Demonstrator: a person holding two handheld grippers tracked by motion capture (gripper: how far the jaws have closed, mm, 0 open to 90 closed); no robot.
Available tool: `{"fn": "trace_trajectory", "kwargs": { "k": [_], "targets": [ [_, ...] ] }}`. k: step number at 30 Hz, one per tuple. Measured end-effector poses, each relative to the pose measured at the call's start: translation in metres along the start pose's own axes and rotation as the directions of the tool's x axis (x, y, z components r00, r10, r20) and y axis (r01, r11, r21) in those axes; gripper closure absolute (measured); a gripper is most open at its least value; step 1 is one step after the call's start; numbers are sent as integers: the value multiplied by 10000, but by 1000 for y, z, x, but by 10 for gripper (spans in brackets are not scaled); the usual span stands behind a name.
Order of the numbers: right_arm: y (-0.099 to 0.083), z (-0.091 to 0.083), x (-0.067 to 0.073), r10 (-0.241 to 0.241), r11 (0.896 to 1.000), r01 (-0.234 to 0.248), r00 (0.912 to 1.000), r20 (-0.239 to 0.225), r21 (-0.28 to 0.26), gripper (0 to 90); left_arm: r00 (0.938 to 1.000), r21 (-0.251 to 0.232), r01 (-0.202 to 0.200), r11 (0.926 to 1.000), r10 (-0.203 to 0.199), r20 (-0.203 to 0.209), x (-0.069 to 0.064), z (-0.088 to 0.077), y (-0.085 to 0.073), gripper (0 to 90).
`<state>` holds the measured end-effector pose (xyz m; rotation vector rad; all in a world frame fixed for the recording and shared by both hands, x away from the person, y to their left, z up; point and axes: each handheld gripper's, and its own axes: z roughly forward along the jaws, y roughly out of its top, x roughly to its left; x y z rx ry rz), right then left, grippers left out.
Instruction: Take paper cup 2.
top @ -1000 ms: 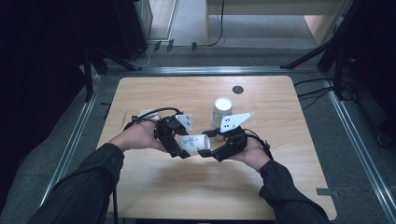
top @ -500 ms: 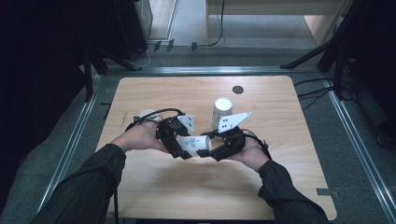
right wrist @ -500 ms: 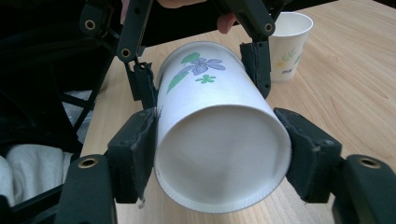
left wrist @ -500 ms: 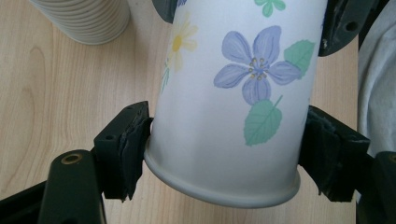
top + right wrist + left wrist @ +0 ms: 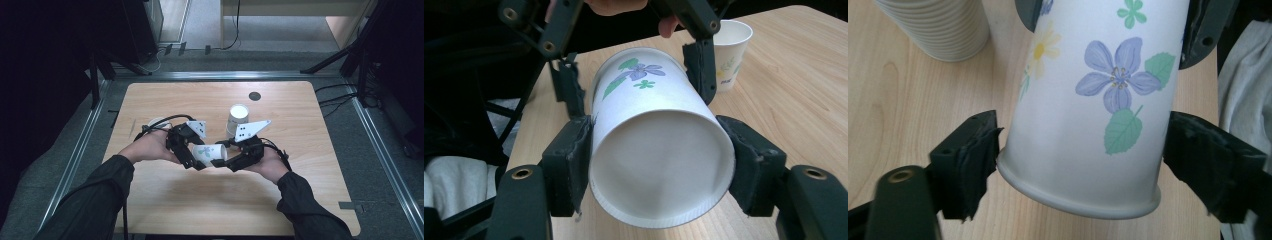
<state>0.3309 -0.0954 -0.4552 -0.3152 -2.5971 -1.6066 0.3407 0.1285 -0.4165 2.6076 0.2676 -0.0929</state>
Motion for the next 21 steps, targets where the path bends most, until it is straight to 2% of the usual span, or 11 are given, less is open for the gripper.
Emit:
{"fn": "trace_trajectory", "kwargs": {
  "k": [8, 11, 13, 16, 21],
  "targets": [
    [0, -7, -1, 66, 9999, -66, 10000, 47, -114, 349, 9991, -902, 394, 9951, -407, -129, 0, -2, -8, 100],
    [0, -11, -2, 46, 9998, -44, 10000, 83, -211, 349, 9979, -1185, 568, 9913, -599, -231, 0, -1, -12, 22],
    [0, -13, -2, 48, 9996, -45, 9999, 115, -267, 349, 9979, -1583, 597, 9856, -631, -165, 0, -2, -15, 21],
    [0, -17, -2, 34, 9997, -30, 9999, 140, -257, 349, 9963, -2210, 801, 9720, -846, -113, -1, -4, -20, 21],
    [0, -23, -3, 69, 9994, -63, 9998, 185, -336, 349, 9941, -2772, 1015, 9554, -1082, -88, -2, -4, -29, 21]
  ]
}}
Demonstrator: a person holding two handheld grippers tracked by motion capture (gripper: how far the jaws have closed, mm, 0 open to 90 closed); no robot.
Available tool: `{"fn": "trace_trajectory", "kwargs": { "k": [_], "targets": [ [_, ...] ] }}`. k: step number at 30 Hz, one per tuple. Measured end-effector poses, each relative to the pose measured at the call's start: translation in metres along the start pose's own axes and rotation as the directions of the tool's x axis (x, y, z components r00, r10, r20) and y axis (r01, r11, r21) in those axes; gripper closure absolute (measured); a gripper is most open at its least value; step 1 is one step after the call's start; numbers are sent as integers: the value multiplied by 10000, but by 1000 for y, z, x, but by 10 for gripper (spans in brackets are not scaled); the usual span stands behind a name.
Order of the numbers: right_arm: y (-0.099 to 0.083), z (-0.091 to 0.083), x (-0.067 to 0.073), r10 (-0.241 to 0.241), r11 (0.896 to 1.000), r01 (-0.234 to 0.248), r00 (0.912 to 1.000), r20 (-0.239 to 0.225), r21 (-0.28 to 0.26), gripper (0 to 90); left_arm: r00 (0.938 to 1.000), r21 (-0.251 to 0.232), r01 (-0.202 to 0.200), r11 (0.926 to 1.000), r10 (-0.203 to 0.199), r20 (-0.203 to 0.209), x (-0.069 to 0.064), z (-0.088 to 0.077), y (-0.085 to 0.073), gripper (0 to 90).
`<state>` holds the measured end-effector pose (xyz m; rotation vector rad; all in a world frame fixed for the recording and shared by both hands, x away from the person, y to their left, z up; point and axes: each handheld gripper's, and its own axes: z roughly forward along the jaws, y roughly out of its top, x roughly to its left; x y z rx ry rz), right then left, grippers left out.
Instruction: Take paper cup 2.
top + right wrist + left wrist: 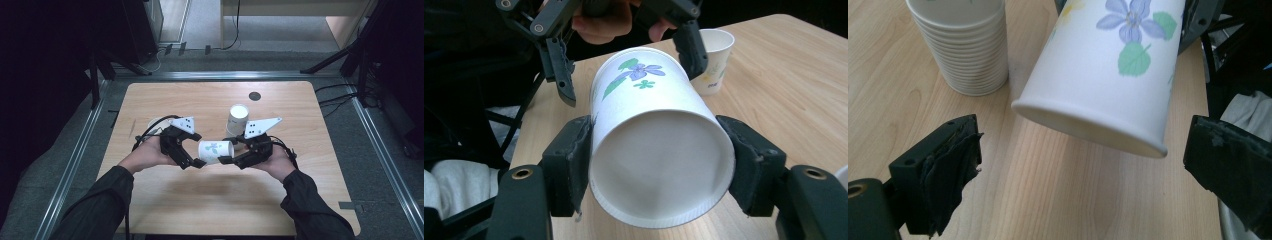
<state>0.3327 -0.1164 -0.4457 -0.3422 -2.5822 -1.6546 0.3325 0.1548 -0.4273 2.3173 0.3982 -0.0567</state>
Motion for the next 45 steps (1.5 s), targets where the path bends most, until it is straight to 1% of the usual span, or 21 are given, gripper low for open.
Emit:
{"fn": "trace_trajectory", "kwargs": {
  "k": [3, 6, 8, 10, 14, 16, 18, 19, 20, 21, 23, 24, 25, 29, 30, 33, 36, 40, 42, 44, 45],
  "targets": [
    [0, -3, 0, 36, 10000, -36, 10000, -35, -18, 349, 9999, -470, 159, 9988, -161, -33, -1, -1, -5, 21],
    [-1, -6, 0, 24, 10000, -24, 10000, -48, -16, 349, 9992, -1077, 406, 9934, -404, 41, -3, -1, -10, 21],
    [-1, -7, -1, 70, 10000, -70, 10000, -68, -52, 349, 9984, -1346, 551, 9894, -528, 204, -4, 1, -14, 22],
    [-2, -9, -1, 94, 9999, -95, 9999, -111, -71, 350, 9980, -1402, 613, 9882, -587, 227, -6, 4, -17, 22],
    [-2, -11, -1, 128, 9998, -131, 9997, -223, -158, 350, 9969, -1649, 738, 9835, -684, 377, -9, 9, -21, 22],
    [-3, -11, -1, 112, 9998, -116, 9996, -249, -183, 350, 9960, -1945, 838, 9773, -757, 484, -11, 11, -23, 22],
    [-3, -11, 0, 145, 9997, -151, 9994, -315, -191, 350, 9942, -2163, 1020, 9710, -918, 567, -12, 12, -25, 22],
    [-3, -10, 0, 129, 9997, -136, 9993, -348, -191, 350, 9943, -2255, 1026, 9688, -936, 501, -13, 13, -26, 22],
    [-4, -10, 0, 146, 9997, -153, 9992, -371, -188, 350, 9946, -2273, 1003, 9686, -915, 490, -14, 13, -26, 22],
    [-4, -9, 0, 138, 9997, -144, 9992, -376, -179, 350, 9938, -2374, 1069, 9655, -962, 559, -14, 13, -26, 22],
    [-4, -8, 0, 141, 9997, -150, 9989, -440, -196, 350, 9943, -2614, 1043, 9596, -944, 500, -15, 13, -26, 23],
    [-4, -7, 0, 132, 9997, -143, 9987, -493, -217, 350, 9936, -2727, 1088, 9559, -959, 602, -15, 13, -27, 23],
    [-4, -6, 1, 112, 9996, -125, 9985, -534, -243, 350, 9937, -2811, 1081, 9536, -951, 595, -15, 13, -28, 23],
    [-4, -4, 2, 91, 9996, -108, 9977, -674, -255, 350, 9931, -2904, 1106, 9505, -941, 700, -13, 15, -29, 23],
    [-4, -4, 2, 71, 9996, -91, 9974, -712, -273, 350, 9937, -2937, 1056, 9501, -899, 663, -13, 15, -30, 23],
    [-4, -2, 2, 92, 9996, -114, 9967, -810, -265, 350, 9928, -3040, 1082, 9465, -872, 818, -13, 16, -31, 46],
    [-4, -1, 2, 87, 9996, -112, 9961, -874, -272, 350, 9940, -2941, 988, 9507, -801, 748, -14, 18, -32, 52],
    [-4, 0, 3, 82, 9995, -110, 9955, -946, -288, 350, 9923, -2904, 1078, 9508, -852, 894, -13, 19, -34, 65],
    [-4, 0, 3, 133, 9994, -162, 9952, -969, -294, 350, 9930, -2914, 1031, 9510, -815, 856, -13, 20, -34, 74],
    [-4, 1, 3, 131, 9994, -163, 9949, -1003, -310, 350, 9924, -2989, 1030, 9487, -775, 960, -13, 20, -35, 134],
    [-4, 2, 3, 102, 9994, -134, 9947, -1019, -309, 350, 9931, -2982, 981, 9494, -738, 915, -14, 20, -34, 135]
  ]
}}
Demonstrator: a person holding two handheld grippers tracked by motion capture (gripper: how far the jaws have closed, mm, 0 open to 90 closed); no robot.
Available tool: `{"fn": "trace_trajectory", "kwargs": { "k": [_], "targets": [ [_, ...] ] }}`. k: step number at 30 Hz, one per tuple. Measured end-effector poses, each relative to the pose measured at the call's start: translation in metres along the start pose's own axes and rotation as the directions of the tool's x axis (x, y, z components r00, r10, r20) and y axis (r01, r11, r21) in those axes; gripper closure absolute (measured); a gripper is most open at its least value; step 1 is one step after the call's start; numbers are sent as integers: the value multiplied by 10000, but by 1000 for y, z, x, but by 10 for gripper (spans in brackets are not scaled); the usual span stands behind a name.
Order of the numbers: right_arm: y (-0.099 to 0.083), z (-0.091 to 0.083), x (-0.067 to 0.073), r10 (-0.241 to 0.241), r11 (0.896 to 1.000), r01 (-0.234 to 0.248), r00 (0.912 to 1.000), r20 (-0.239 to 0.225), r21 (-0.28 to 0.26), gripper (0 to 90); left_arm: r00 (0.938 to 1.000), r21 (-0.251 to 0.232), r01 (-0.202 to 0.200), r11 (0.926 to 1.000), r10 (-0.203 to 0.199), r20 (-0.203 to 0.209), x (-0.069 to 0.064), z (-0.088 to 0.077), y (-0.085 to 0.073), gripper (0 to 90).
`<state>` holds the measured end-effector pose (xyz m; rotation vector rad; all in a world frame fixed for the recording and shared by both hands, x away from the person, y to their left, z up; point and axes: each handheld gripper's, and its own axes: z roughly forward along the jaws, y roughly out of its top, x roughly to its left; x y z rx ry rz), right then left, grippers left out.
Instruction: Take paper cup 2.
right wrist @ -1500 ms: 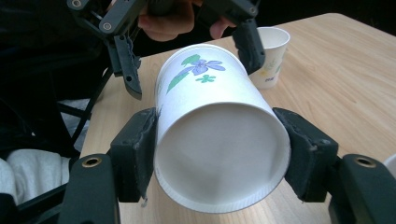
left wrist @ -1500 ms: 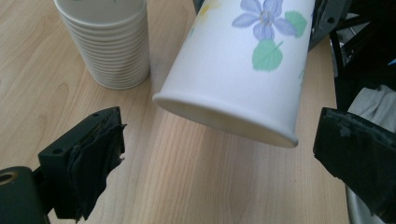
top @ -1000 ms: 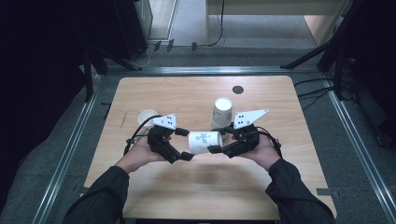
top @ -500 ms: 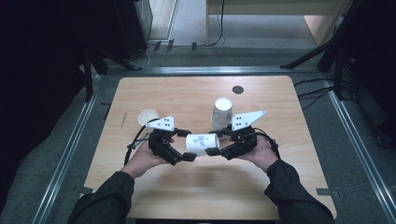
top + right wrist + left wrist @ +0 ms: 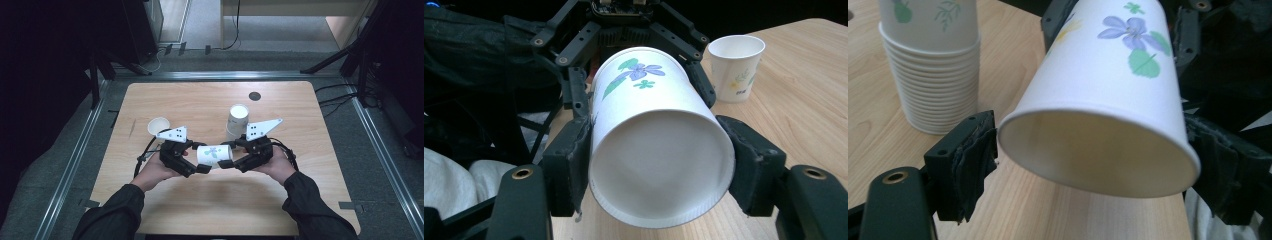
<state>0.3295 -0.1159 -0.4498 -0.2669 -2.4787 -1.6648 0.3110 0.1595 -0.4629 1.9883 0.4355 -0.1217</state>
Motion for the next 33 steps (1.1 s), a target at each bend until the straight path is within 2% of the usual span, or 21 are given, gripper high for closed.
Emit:
{"fn": "trace_trajectory", "kwargs": {
  "k": [17, 33],
  "targets": [
    [-1, 3, -2, 158, 9999, -157, 9998, -86, 57, 350, 9998, 46, -184, 9998, 184, -120, -1, 0, 0, 198],
    [-1, 3, -4, 304, 9995, -303, 9994, -171, 21, 328, 9998, 32, -206, 9998, 206, 3, -1, -2, 0, 225]
  ]
}}
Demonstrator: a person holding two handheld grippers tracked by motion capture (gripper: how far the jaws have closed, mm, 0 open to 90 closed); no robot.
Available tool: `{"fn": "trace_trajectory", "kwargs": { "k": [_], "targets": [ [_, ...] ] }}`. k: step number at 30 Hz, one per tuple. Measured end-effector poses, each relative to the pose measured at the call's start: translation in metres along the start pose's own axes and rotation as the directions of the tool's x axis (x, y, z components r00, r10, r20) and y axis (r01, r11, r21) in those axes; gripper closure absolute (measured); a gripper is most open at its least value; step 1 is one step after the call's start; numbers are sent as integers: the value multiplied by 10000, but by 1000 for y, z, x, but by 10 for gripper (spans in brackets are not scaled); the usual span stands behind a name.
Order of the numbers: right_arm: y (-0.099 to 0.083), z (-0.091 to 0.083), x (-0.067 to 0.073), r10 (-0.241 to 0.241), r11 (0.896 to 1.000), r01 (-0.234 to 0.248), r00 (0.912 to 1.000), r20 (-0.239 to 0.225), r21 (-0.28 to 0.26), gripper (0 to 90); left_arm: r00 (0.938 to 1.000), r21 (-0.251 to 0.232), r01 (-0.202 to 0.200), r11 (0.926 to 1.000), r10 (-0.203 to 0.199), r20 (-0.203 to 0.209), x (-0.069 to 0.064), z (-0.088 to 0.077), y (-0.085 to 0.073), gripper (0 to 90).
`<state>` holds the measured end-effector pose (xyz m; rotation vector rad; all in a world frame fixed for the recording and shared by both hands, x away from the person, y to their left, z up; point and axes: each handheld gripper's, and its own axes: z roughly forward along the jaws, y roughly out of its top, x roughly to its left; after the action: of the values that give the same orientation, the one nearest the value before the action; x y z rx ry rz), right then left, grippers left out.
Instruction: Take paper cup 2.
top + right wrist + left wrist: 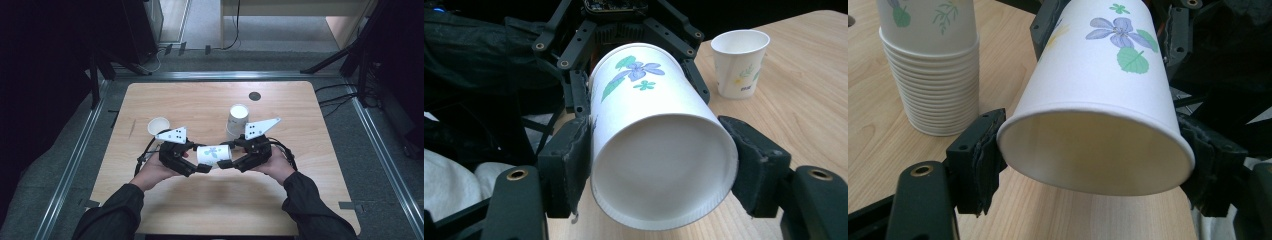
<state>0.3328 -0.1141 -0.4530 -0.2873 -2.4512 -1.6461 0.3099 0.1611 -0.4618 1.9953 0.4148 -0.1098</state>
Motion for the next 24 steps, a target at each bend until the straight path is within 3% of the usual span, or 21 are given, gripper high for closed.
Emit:
{"fn": "trace_trajectory", "kwargs": {
  "k": [13, 20, 24],
  "targets": [
    [0, -3, -1, -25, 10000, 25, 9997, 236, 2, 294, 9999, -11, 109, 9999, -108, 32, 2, -5, 0, 230],
    [-1, -8, -1, -43, 9999, 38, 9988, 482, 113, 287, 10000, 378, 66, 9993, -67, 40, 5, -10, 9, 231],
    [-3, -12, -1, -33, 10000, 30, 9977, 680, 56, 274, 10000, 857, 23, 9963, -25, 20, 7, -15, 17, 231]
  ]
}}
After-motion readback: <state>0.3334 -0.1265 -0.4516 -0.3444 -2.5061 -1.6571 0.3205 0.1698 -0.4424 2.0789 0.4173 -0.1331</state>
